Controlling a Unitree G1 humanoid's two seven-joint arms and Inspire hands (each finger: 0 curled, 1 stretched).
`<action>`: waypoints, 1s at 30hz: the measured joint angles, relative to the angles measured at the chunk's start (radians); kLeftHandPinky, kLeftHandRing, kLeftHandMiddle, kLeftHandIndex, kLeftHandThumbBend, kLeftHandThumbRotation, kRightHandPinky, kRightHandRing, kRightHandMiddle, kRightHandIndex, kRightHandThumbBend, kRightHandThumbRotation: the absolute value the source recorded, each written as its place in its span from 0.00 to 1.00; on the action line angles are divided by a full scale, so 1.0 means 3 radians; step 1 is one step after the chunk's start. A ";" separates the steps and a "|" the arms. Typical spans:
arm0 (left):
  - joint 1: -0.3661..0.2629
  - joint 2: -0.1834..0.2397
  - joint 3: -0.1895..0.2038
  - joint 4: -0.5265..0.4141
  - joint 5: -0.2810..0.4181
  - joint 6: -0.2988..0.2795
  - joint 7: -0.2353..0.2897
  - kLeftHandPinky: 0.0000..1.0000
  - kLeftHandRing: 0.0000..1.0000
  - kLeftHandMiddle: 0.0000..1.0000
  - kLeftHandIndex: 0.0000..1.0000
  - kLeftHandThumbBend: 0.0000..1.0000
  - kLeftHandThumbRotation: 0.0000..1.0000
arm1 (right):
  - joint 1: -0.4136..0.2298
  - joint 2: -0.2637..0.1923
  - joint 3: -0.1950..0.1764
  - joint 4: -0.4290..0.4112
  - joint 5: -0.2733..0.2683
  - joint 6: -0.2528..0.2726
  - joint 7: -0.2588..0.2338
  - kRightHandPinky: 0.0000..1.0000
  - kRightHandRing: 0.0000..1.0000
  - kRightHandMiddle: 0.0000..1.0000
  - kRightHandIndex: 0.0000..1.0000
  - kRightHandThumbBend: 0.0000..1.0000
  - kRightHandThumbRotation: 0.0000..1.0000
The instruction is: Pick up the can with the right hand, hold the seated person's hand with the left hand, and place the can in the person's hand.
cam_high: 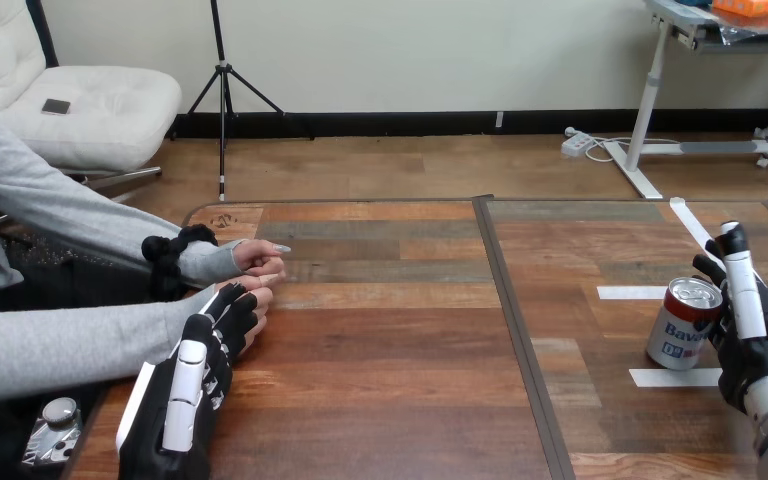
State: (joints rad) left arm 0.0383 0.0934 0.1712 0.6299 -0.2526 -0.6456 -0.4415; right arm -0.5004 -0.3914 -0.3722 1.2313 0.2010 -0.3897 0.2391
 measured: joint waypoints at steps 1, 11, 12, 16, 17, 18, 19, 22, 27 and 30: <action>0.0000 0.0000 0.0000 0.0000 0.0000 0.0000 0.0000 0.96 0.92 0.90 0.90 0.59 1.00 | 0.0000 0.0000 -0.0001 0.0000 0.0001 0.0000 0.0009 0.96 0.94 0.92 0.91 0.88 0.75; 0.0002 0.0001 -0.0001 -0.0004 0.0000 0.0001 0.0001 0.96 0.92 0.90 0.90 0.60 1.00 | 0.0001 0.0000 0.0022 0.0005 -0.0044 0.0000 0.0020 0.97 0.95 0.93 0.94 0.85 0.61; 0.0003 0.0001 0.0000 -0.0006 0.0000 0.0003 0.0001 0.96 0.92 0.91 0.90 0.60 1.00 | 0.0001 0.0000 0.0025 0.0005 -0.0047 0.0001 0.0020 0.97 0.95 0.93 0.94 0.85 0.60; 0.0005 0.0001 -0.0001 -0.0012 0.0003 0.0009 0.0004 0.97 0.92 0.91 0.90 0.62 1.00 | 0.0001 0.0000 0.0035 0.0007 -0.0055 0.0006 0.0020 0.97 0.95 0.93 0.94 0.85 0.53; 0.0005 0.0001 -0.0001 -0.0012 0.0005 0.0009 0.0006 0.97 0.92 0.91 0.90 0.62 1.00 | 0.0001 0.0000 0.0037 0.0007 -0.0059 0.0007 0.0019 0.97 0.95 0.93 0.94 0.86 0.52; 0.0005 0.0001 0.0000 -0.0012 0.0008 0.0009 0.0006 0.97 0.92 0.91 0.90 0.62 1.00 | 0.0001 0.0000 0.0041 0.0007 -0.0066 0.0007 0.0016 0.97 0.94 0.92 0.94 0.88 0.49; 0.0005 0.0001 0.0000 -0.0012 0.0010 0.0009 0.0007 0.97 0.92 0.91 0.90 0.62 1.00 | 0.0001 0.0000 0.0044 0.0007 -0.0074 0.0007 0.0011 0.96 0.94 0.92 0.93 0.88 0.48; 0.0005 0.0002 0.0000 -0.0012 0.0019 0.0009 0.0007 0.97 0.92 0.90 0.90 0.61 1.00 | 0.0002 0.0000 0.0063 0.0007 -0.0108 0.0007 -0.0023 0.96 0.94 0.92 0.93 0.91 0.45; 0.0005 0.0001 0.0000 -0.0012 0.0036 0.0009 0.0023 0.97 0.91 0.90 0.90 0.60 1.00 | 0.0002 0.0000 0.0076 0.0007 -0.0147 0.0009 -0.0045 0.95 0.94 0.92 0.93 0.97 0.38; 0.0005 0.0002 -0.0001 -0.0012 0.0037 0.0009 0.0031 0.97 0.91 0.90 0.90 0.59 1.00 | 0.0002 0.0000 0.0082 0.0007 -0.0158 0.0012 -0.0052 0.95 0.94 0.92 0.93 0.99 0.35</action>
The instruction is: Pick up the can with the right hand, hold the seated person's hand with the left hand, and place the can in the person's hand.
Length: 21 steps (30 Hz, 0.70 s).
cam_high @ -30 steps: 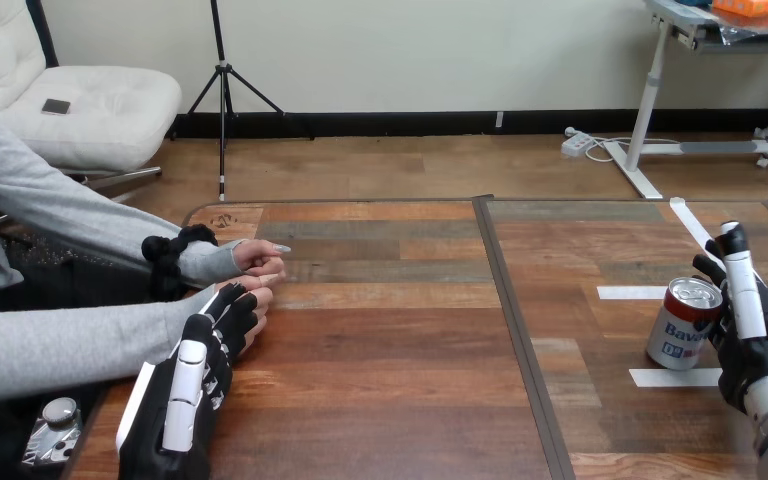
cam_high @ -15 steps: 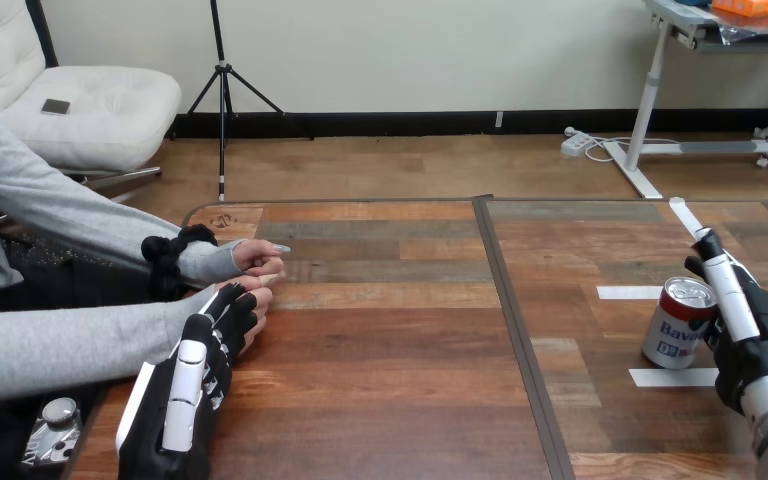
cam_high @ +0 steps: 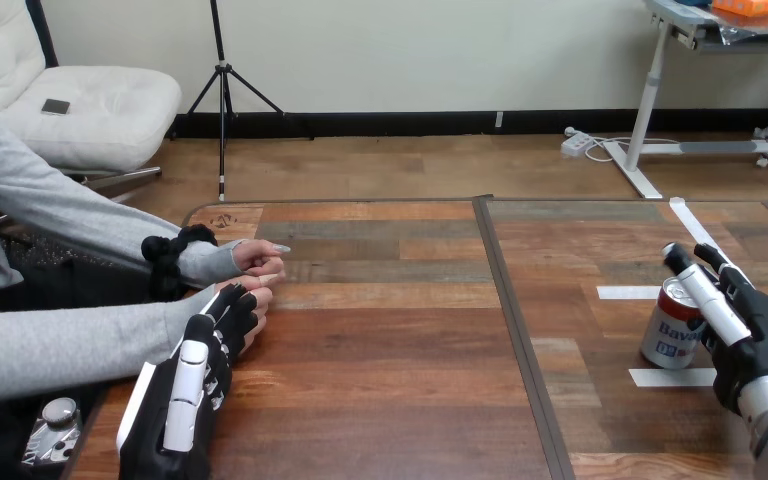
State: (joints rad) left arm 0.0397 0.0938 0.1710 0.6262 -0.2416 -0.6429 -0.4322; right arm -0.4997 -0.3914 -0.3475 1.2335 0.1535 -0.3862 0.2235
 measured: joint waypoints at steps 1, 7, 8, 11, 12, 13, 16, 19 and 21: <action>0.0000 0.0000 0.0000 0.0000 0.0001 0.0000 0.0002 0.97 0.91 0.90 0.90 0.59 1.00 | 0.0000 0.0000 0.0002 0.0000 -0.0004 0.0000 -0.0005 0.95 0.94 0.91 0.93 0.99 0.34; 0.0000 0.0000 0.0001 0.0000 0.0000 0.0000 0.0003 0.97 0.91 0.90 0.90 0.60 1.00 | 0.0000 0.0000 0.0025 0.0000 -0.0029 0.0000 -0.0045 0.93 0.92 0.90 0.93 1.00 0.25; 0.0000 0.0000 0.0001 0.0000 0.0000 0.0000 0.0003 0.97 0.91 0.90 0.90 0.60 1.00 | 0.0000 0.0000 0.0027 0.0000 -0.0029 0.0001 -0.0049 0.92 0.92 0.90 0.93 1.00 0.25; 0.0000 0.0000 0.0000 0.0000 0.0000 0.0000 0.0003 0.97 0.91 0.90 0.90 0.59 1.00 | 0.0000 0.0000 0.0030 0.0000 -0.0029 0.0003 -0.0053 0.92 0.91 0.90 0.92 1.00 0.22; 0.0000 0.0000 0.0000 0.0000 0.0000 0.0000 0.0003 0.97 0.91 0.90 0.90 0.59 1.00 | 0.0000 0.0000 0.0030 0.0000 -0.0027 0.0004 -0.0053 0.91 0.91 0.90 0.92 1.00 0.21; 0.0000 0.0000 0.0001 0.0000 0.0000 0.0000 0.0003 0.97 0.91 0.90 0.90 0.59 1.00 | 0.0000 0.0000 0.0030 0.0000 -0.0026 0.0005 -0.0053 0.91 0.91 0.89 0.92 1.00 0.20; 0.0000 0.0000 0.0001 0.0000 -0.0001 0.0000 0.0001 0.97 0.92 0.90 0.90 0.58 1.00 | 0.0000 0.0000 0.0030 0.0000 -0.0024 0.0011 -0.0053 0.91 0.91 0.89 0.92 1.00 0.17; 0.0000 0.0000 0.0001 0.0000 -0.0001 0.0000 0.0001 0.97 0.92 0.90 0.90 0.58 1.00 | 0.0000 0.0000 0.0031 0.0000 -0.0024 0.0017 -0.0055 0.91 0.91 0.90 0.92 1.00 0.16; 0.0000 0.0000 0.0001 0.0000 -0.0001 0.0000 -0.0001 0.97 0.92 0.90 0.90 0.58 1.00 | 0.0000 0.0000 0.0028 0.0000 -0.0013 0.0022 -0.0048 0.91 0.92 0.90 0.92 1.00 0.14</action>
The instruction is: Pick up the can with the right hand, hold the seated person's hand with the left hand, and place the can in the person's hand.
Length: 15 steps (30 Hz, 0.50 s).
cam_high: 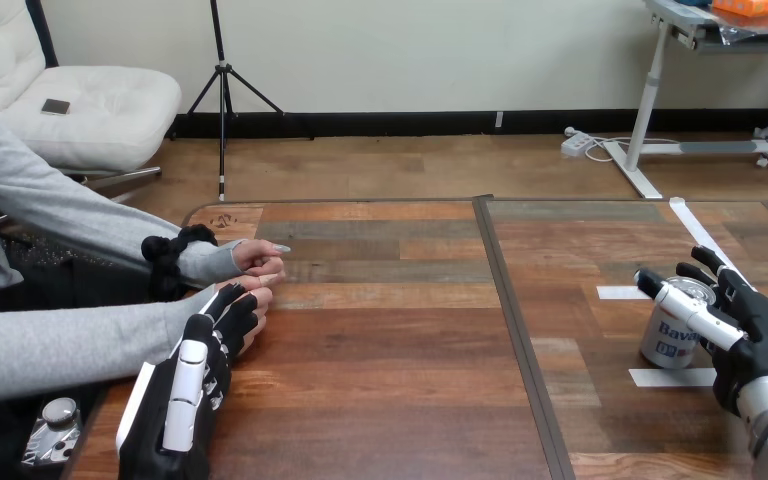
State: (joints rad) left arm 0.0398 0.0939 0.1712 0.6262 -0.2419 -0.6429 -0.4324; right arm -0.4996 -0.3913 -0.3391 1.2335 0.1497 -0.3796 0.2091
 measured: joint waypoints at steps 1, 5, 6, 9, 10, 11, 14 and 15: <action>0.0000 0.0000 0.0000 0.0000 0.0000 0.0000 -0.0001 0.97 0.91 0.89 0.90 0.58 1.00 | 0.0000 0.0000 -0.0003 0.0000 0.0008 0.0003 0.0005 0.91 0.92 0.90 0.92 1.00 0.14; 0.0000 0.0000 0.0000 0.0000 0.0000 0.0000 0.0000 0.96 0.91 0.89 0.90 0.58 1.00 | 0.0000 0.0000 -0.0004 0.0000 0.0022 0.0006 0.0010 0.94 0.93 0.91 0.92 1.00 0.13; 0.0000 0.0000 0.0000 0.0000 0.0000 0.0000 0.0000 0.96 0.91 0.89 0.90 0.58 1.00 | 0.0000 0.0000 -0.0003 0.0000 0.0025 0.0006 0.0012 0.94 0.93 0.91 0.92 1.00 0.12; 0.0000 0.0000 0.0001 0.0000 0.0000 0.0000 0.0000 0.96 0.91 0.89 0.90 0.58 1.00 | 0.0001 0.0000 -0.0002 0.0000 0.0026 0.0007 0.0016 0.95 0.93 0.91 0.92 1.00 0.13; 0.0000 0.0000 0.0001 0.0000 0.0000 0.0000 0.0000 0.96 0.91 0.89 0.90 0.58 1.00 | 0.0001 0.0000 -0.0001 0.0000 0.0026 0.0007 0.0017 0.95 0.93 0.91 0.92 1.00 0.13; 0.0000 0.0000 0.0001 0.0000 0.0000 0.0000 0.0000 0.96 0.91 0.88 0.90 0.58 1.00 | 0.0001 0.0000 0.0002 0.0000 0.0024 0.0007 0.0017 0.95 0.94 0.92 0.93 1.00 0.13; 0.0000 0.0000 0.0000 0.0000 0.0000 0.0000 0.0000 0.96 0.91 0.88 0.89 0.58 1.00 | 0.0003 0.0000 0.0008 0.0000 0.0017 0.0007 0.0016 0.95 0.94 0.92 0.93 1.00 0.13; 0.0000 0.0000 0.0000 0.0000 0.0000 0.0000 0.0000 0.96 0.91 0.88 0.89 0.58 1.00 | 0.0004 0.0000 0.0009 0.0000 0.0017 0.0007 0.0020 0.95 0.94 0.92 0.93 1.00 0.12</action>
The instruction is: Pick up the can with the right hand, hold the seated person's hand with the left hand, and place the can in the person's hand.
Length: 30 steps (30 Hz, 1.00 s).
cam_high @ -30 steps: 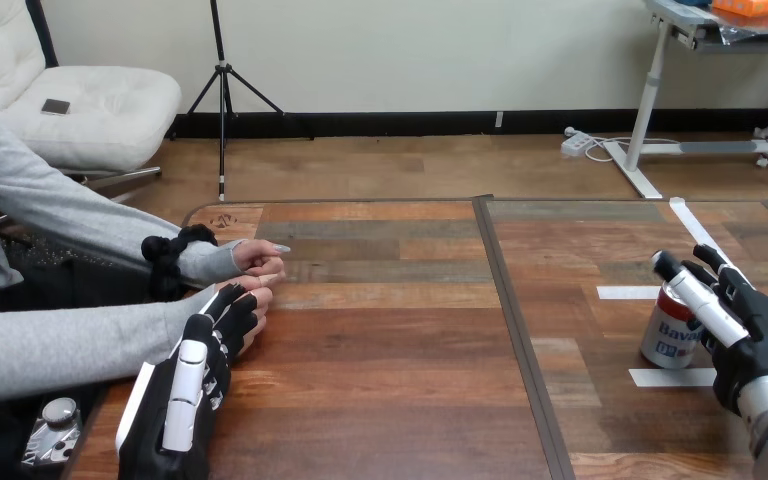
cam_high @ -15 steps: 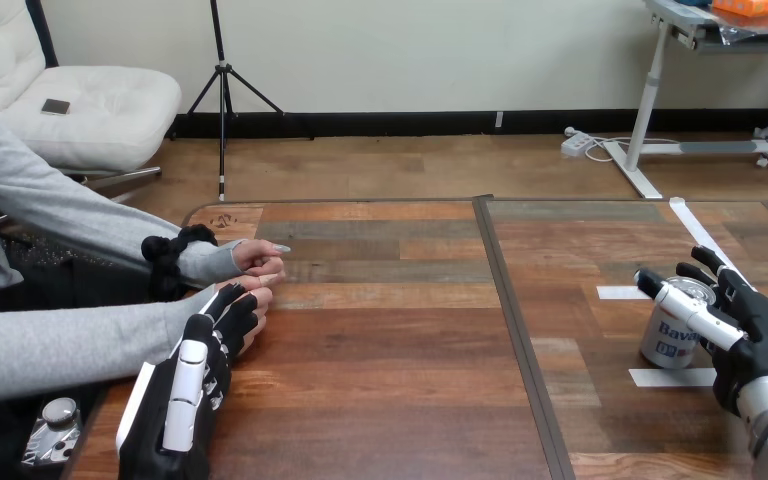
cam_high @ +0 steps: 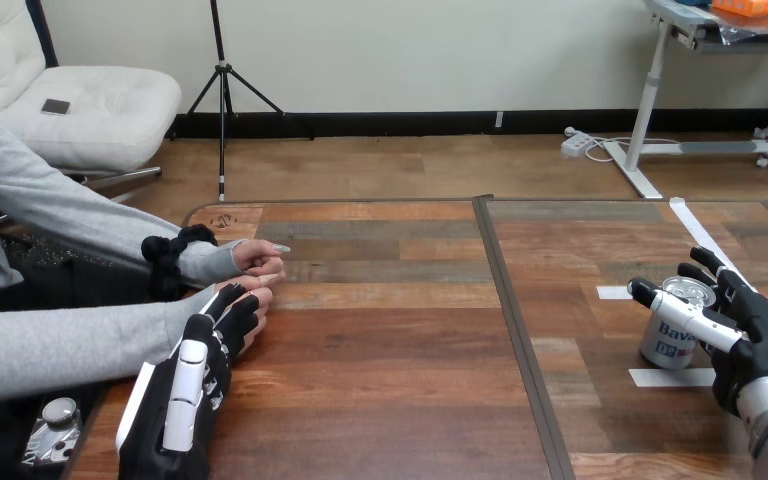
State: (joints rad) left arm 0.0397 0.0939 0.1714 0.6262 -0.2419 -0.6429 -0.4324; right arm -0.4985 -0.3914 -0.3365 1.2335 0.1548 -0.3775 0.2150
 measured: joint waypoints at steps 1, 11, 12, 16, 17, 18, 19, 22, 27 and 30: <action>0.0000 0.0000 0.0000 0.0000 0.0000 0.0000 0.0000 0.96 0.91 0.88 0.89 0.58 1.00 | 0.0001 0.0000 0.0000 0.0000 0.0000 0.0000 0.0005 0.95 0.95 0.93 0.94 1.00 0.12; 0.0000 0.0001 0.0000 0.0000 0.0000 0.0000 0.0000 0.95 0.91 0.89 0.89 0.61 1.00 | 0.0008 -0.0004 0.0028 0.0000 -0.0023 0.0000 0.0053 0.97 0.96 0.94 0.96 1.00 0.09; 0.0000 0.0001 0.0000 0.0000 0.0000 0.0000 -0.0001 0.95 0.91 0.89 0.89 0.61 1.00 | 0.0009 -0.0004 0.0032 0.0000 -0.0031 0.0000 0.0052 0.97 0.96 0.94 0.96 1.00 0.09; 0.0000 0.0001 0.0000 0.0000 0.0000 0.0000 -0.0004 0.95 0.91 0.89 0.89 0.60 1.00 | 0.0010 -0.0005 0.0057 0.0000 -0.0065 0.0000 0.0040 0.97 0.95 0.94 0.95 1.00 0.07; 0.0000 0.0001 0.0000 0.0000 0.0000 0.0000 -0.0004 0.95 0.91 0.89 0.89 0.60 1.00 | 0.0011 -0.0006 0.0061 0.0000 -0.0069 0.0000 0.0040 0.97 0.95 0.94 0.95 1.00 0.06; 0.0000 0.0001 0.0000 0.0000 0.0000 0.0000 -0.0006 0.95 0.90 0.89 0.89 0.60 1.00 | 0.0012 -0.0006 0.0063 0.0000 -0.0072 0.0000 0.0041 0.97 0.96 0.94 0.95 1.00 0.05; 0.0000 0.0002 0.0000 0.0000 0.0000 0.0000 -0.0007 0.95 0.90 0.89 0.89 0.60 1.00 | 0.0012 -0.0006 0.0064 0.0000 -0.0072 0.0000 0.0042 0.97 0.95 0.94 0.95 1.00 0.05; 0.0000 0.0002 0.0000 0.0000 0.0000 0.0000 -0.0007 0.95 0.90 0.88 0.89 0.59 1.00 | 0.0015 -0.0006 0.0065 0.0000 -0.0072 0.0000 0.0044 0.97 0.95 0.94 0.95 1.00 0.03; 0.0000 0.0002 0.0000 0.0000 0.0000 0.0000 -0.0005 0.94 0.90 0.88 0.89 0.59 1.00 | 0.0020 -0.0007 0.0069 0.0000 -0.0088 0.0000 0.0033 0.94 0.94 0.93 0.94 1.00 0.01; 0.0000 0.0002 0.0000 0.0000 0.0000 0.0000 -0.0005 0.94 0.90 0.88 0.89 0.58 1.00 | 0.0023 -0.0008 0.0071 0.0000 -0.0114 0.0000 0.0019 0.93 0.93 0.92 0.93 1.00 0.00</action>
State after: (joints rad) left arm 0.0397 0.0944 0.1713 0.6262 -0.2419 -0.6429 -0.4340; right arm -0.4916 -0.3938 -0.3152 1.2335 0.1206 -0.3775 0.2206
